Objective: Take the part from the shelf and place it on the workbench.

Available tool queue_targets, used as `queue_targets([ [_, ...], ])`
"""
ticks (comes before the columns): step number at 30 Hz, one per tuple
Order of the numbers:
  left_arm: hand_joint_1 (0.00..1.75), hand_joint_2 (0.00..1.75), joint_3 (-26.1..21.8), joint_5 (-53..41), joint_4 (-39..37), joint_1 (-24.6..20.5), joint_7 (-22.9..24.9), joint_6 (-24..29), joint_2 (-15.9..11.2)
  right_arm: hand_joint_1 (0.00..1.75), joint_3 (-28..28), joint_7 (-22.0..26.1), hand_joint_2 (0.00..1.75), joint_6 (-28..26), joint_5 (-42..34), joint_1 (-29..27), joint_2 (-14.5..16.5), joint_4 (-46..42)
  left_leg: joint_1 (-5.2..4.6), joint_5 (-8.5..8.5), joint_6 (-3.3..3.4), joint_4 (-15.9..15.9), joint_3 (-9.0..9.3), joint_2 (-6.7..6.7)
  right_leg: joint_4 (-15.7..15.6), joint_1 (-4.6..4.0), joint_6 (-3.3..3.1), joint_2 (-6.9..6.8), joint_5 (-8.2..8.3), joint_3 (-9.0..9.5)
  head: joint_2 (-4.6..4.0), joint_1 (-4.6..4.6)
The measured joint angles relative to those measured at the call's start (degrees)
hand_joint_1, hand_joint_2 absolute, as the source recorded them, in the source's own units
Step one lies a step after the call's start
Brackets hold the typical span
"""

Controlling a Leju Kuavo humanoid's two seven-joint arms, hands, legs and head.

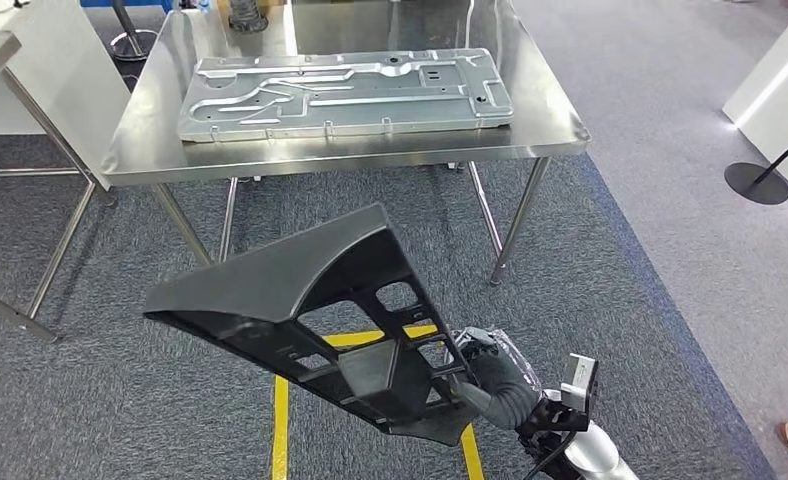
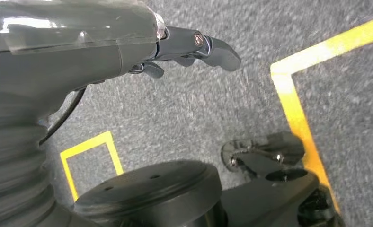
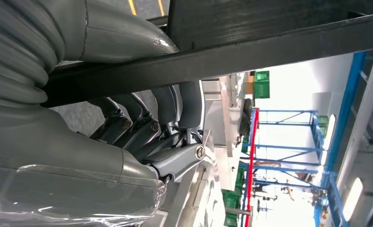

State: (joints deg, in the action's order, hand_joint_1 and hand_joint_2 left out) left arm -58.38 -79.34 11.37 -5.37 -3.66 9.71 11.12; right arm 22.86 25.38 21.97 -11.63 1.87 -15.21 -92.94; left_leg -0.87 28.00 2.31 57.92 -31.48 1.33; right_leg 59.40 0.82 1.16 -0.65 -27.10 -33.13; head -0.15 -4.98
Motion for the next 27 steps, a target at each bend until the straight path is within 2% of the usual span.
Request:
queue_targets([
  [2,0.0,1.75,0.0,0.0,0.0,0.0,-0.2,0.1,0.0,1.75,0.0,0.0,1.75,0.0,0.5,0.4,0.0,0.2,0.02,0.63,-0.67,-0.1,0.26,0.03,-1.5,-0.35,-0.59,-0.02,-1.05,0.85,0.0,-0.01],
  [4,0.0,1.75,0.0,0.0,0.0,-0.1,-0.2,0.1,0.0,1.75,0.0,0.0,1.75,0.0,0.6,0.6,0.0,0.2,0.12,1.2,-1.35,0.4,0.72,-0.15,-2.0,-0.09,-1.08,0.02,-1.34,1.96,0.0,-0.03],
  [5,0.0,1.75,0.0,0.0,0.0,-0.1,-0.3,0.1,0.0,1.75,0.0,0.0,1.75,0.0,0.6,0.7,-0.1,0.2,0.15,1.68,-1.7,2.0,0.21,-0.27,-2.4,0.1,-1.24,-0.01,-1.55,2.8,0.0,-0.04],
  [6,0.0,1.75,0.0,0.0,0.0,-0.1,-0.3,0.1,0.0,1.75,0.0,0.0,1.75,0.0,0.6,0.7,-0.2,0.2,0.21,2.45,-2.03,4.9,-1.2,-0.38,-2.7,0.3,-1.36,-0.08,-1.9,3.76,0.0,-0.05],
  [8,0.0,1.75,0.0,0.1,0.0,-0.3,-0.6,0.1,0.0,1.75,0.0,0.0,1.75,0.0,0.6,0.8,-0.4,0.4,0.39,4.18,-2.57,13.0,-6.54,-0.53,-2.8,0.31,-1.44,-0.29,-3.3,5.54,0.0,-0.06],
  [9,0.0,1.75,0.0,0.1,0.0,-0.5,-0.7,0.1,-0.1,1.75,0.1,0.0,1.75,0.0,0.6,0.9,-0.4,0.5,0.45,4.25,-2.75,16.2,-9.25,-0.64,-2.8,0.35,-1.4,-0.36,-4.14,6.51,0.0,-0.06],
  [10,0.0,1.75,0.0,0.1,0.0,-0.7,-0.8,0.1,-0.1,1.75,0.1,0.0,1.75,0.0,0.6,0.8,-0.4,0.6,0.47,3.08,-2.85,17.4,-11.12,-0.75,-2.8,0.43,-1.31,-0.38,-5.06,7.6,0.0,-0.06],
  [11,0.0,1.75,0.0,0.1,0.0,-0.9,-0.8,0.1,-0.1,1.75,0.2,0.0,1.75,0.0,0.6,0.8,-0.4,0.6,0.49,0.55,-2.89,16.3,-11.91,-0.86,-2.9,0.57,-1.18,-0.33,-6.05,8.87,0.0,-0.06],
  [13,0.0,1.75,0.0,0.1,0.0,-0.8,-0.7,0.1,-0.1,1.75,0.2,0.0,1.75,0.0,0.6,0.9,-0.4,0.6,0.47,-5.98,-2.86,9.5,-10.98,-0.98,-3.4,0.94,-0.75,-0.13,-8.12,11.68,0.0,-0.05],
  [14,0.0,1.75,0.0,0.1,0.0,-0.7,-0.7,0.1,-0.1,1.75,0.2,0.0,1.75,0.0,0.6,0.9,-0.4,0.7,0.24,-7.94,-2.77,6.7,-10.15,-0.99,-3.8,0.98,-0.39,-0.01,-8.92,12.85,-0.01,-0.04],
  [15,0.0,1.75,0.0,0.1,0.0,-0.6,-0.6,0.1,-0.1,1.75,0.3,0.0,1.75,0.0,0.6,0.9,-0.4,0.7,0.0,-8.2,-2.48,4.5,-9.23,-1.01,-4.5,0.97,0.03,0.08,-9.43,13.71,-0.01,-0.04],
  [16,0.0,1.75,0.0,0.1,0.0,-0.5,-0.6,0.1,-0.1,1.75,0.3,0.0,1.75,0.0,0.6,1.0,-0.4,0.8,-0.22,-7.25,-2.06,3.7,-8.53,-0.97,-5.6,0.92,0.48,0.09,-9.52,14.52,-0.01,-0.04],
  [18,0.0,1.75,0.0,0.1,0.0,-0.4,-0.7,0.1,-0.1,1.75,0.3,0.2,1.75,-0.3,1.5,1.1,-0.4,0.9,-0.26,-5.45,-0.9,1.3,-6.34,-0.78,-5.4,0.9,1.33,0.16,-7.82,14.96,0.0,-0.04],
  [19,0.0,1.75,0.0,0.1,0.0,-0.3,-0.7,0.1,-0.1,1.75,0.3,0.4,1.75,-0.7,2.3,1.3,-0.4,1.0,-0.15,-5.02,-0.44,0.3,-5.0,-0.62,-2.9,0.93,1.52,0.21,-5.96,13.92,0.0,-0.03],
  [20,0.0,1.75,0.0,0.1,0.0,-0.1,-0.9,0.2,-0.1,1.75,0.3,0.8,1.75,-1.1,3.3,1.5,-0.3,1.1,-0.06,-4.53,-0.08,-0.8,-3.39,-0.5,1.3,0.94,1.55,0.31,-3.92,11.4,0.0,-0.02],
  [21,0.0,1.75,0.0,0.2,0.0,0.0,-1.0,0.2,-0.1,1.75,0.3,1.1,1.75,-1.5,4.2,1.8,-0.3,1.3,0.02,-3.99,0.17,-1.8,-1.71,-0.38,6.1,0.92,1.45,0.37,-2.6,8.05,0.0,-0.01],
  [22,0.0,1.75,0.0,0.2,0.0,0.2,-1.1,0.2,-0.1,1.75,0.1,1.4,1.75,-1.9,5.1,2.0,-0.3,1.5,0.01,-3.29,0.35,-2.5,-0.17,-0.3,10.3,0.85,1.32,0.39,-2.6,4.25,0.0,0.0],
  [23,0.0,1.75,0.0,0.3,0.0,0.3,-1.2,0.2,-0.1,1.75,-0.2,1.6,1.75,-2.3,6.0,2.3,-0.3,1.7,-0.02,-2.47,0.48,-3.0,1.29,-0.18,13.0,0.77,1.28,0.41,-4.17,0.68,0.0,0.01],
  [24,0.0,1.75,0.0,0.3,0.0,0.3,-1.3,0.2,-0.1,1.75,-0.5,1.8,1.75,-2.6,7.0,2.7,-0.3,2.0,-0.06,-1.53,0.57,-3.2,2.72,-0.03,14.1,0.7,1.32,0.42,-6.77,-2.28,0.0,0.01],
  [25,0.0,1.75,0.0,0.3,0.0,0.4,-1.3,0.2,-0.2,1.75,-0.9,1.8,1.75,-2.9,8.1,3.4,-0.3,2.4,-0.11,-0.54,0.6,-3.4,4.25,0.13,13.9,0.66,1.38,0.42,-9.41,-4.58,0.0,0.01],
  [26,0.0,1.75,0.0,0.3,0.0,0.4,-1.4,0.1,-0.2,1.75,-1.5,1.9,1.75,-3.1,9.0,4.2,-0.3,2.8,-0.16,0.47,0.6,-3.6,5.85,0.24,12.5,0.62,1.38,0.42,-11.12,-6.1,0.0,0.01],
  [27,0.0,1.75,0.0,0.3,0.0,0.4,-1.4,0.0,-0.2,1.75,-2.2,1.8,1.75,-3.2,9.7,5.1,-0.3,3.3,-0.19,1.48,0.56,-3.9,7.56,0.31,10.2,0.57,1.32,0.42,-11.04,-6.99,0.0,0.01],
])
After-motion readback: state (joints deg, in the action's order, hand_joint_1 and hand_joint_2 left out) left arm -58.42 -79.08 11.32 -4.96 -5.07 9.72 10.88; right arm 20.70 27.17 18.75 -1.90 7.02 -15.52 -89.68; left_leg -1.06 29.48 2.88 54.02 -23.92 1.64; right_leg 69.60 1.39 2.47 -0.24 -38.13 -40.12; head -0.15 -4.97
